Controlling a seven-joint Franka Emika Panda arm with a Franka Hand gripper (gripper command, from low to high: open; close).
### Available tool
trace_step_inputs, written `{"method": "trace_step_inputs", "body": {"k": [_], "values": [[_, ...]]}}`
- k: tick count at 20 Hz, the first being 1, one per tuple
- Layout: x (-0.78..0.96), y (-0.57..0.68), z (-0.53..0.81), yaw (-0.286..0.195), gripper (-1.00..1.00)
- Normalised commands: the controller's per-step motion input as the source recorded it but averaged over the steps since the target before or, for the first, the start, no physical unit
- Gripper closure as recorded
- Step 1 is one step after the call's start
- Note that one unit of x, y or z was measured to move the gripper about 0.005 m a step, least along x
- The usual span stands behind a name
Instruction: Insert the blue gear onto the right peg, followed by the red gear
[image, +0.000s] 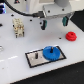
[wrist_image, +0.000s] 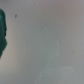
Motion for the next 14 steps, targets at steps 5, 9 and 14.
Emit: {"method": "trace_step_inputs", "body": {"k": [5, 9, 14], "values": [[0.65, 0.57, 0.29, 0.0, -1.0], [0.33, 0.34, 0.17, 0.0, -1.0], [0.35, 0.17, 0.02, 0.0, -1.0]]}}
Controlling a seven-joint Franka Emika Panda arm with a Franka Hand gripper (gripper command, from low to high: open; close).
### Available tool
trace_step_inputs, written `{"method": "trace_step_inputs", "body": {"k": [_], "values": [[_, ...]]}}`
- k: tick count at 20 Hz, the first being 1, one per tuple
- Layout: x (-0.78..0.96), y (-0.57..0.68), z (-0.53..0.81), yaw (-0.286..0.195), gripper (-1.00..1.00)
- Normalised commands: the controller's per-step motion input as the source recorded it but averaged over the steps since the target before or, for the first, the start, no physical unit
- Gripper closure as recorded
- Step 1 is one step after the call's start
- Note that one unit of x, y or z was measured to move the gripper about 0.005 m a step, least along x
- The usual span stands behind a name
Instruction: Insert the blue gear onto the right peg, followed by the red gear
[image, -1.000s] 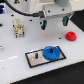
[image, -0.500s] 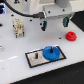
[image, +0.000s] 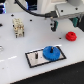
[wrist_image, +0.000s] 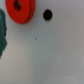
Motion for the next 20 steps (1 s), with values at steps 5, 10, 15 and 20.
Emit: {"method": "trace_step_inputs", "body": {"k": [5, 10, 15, 20], "values": [[0.24, 0.07, 0.02, 0.0, -1.0], [0.17, 0.04, 0.01, 0.0, -1.0], [0.24, 0.33, 0.08, 0.0, -1.0], [0.29, 0.56, 0.1, 0.0, -1.0]]}}
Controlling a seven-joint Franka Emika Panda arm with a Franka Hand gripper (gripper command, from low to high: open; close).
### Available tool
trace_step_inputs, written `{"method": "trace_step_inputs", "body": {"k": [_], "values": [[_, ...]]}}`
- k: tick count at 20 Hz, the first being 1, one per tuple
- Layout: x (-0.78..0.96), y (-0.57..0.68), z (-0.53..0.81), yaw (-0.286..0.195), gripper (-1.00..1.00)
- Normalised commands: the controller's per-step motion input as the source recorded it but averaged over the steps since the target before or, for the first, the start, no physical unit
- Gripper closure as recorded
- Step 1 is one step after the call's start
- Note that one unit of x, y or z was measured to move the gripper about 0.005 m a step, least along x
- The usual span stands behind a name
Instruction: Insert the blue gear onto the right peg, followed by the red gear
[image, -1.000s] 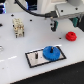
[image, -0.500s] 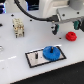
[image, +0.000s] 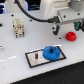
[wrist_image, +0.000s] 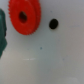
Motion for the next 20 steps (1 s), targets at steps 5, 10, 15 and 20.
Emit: {"method": "trace_step_inputs", "body": {"k": [5, 10, 15, 20], "values": [[0.12, 0.31, -0.04, 0.0, -1.0], [-0.1, 0.16, -0.3, 0.0, -1.0], [-0.12, 0.08, -0.32, 0.0, -1.0], [-0.06, 0.0, -0.25, 0.0, -1.0]]}}
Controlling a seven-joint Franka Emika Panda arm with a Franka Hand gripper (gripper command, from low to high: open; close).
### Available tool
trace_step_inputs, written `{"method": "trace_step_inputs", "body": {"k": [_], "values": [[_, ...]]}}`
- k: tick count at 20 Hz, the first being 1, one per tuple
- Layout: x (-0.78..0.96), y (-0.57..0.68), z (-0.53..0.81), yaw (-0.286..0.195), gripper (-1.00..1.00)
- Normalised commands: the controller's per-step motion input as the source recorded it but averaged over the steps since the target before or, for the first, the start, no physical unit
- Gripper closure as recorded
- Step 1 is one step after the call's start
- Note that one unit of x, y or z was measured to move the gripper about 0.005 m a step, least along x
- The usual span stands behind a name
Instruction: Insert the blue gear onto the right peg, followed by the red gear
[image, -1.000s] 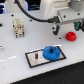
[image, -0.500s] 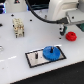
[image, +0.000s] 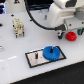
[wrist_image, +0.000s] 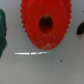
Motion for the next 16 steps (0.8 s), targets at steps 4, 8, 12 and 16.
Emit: {"method": "trace_step_inputs", "body": {"k": [4, 8, 12, 16], "values": [[-0.02, -0.01, -0.21, 0.0, -1.0], [-0.09, 0.01, -0.17, 0.0, 1.0], [-0.03, 0.01, -0.06, 0.0, 1.0], [-0.02, 0.01, -0.08, 0.0, 1.0]]}}
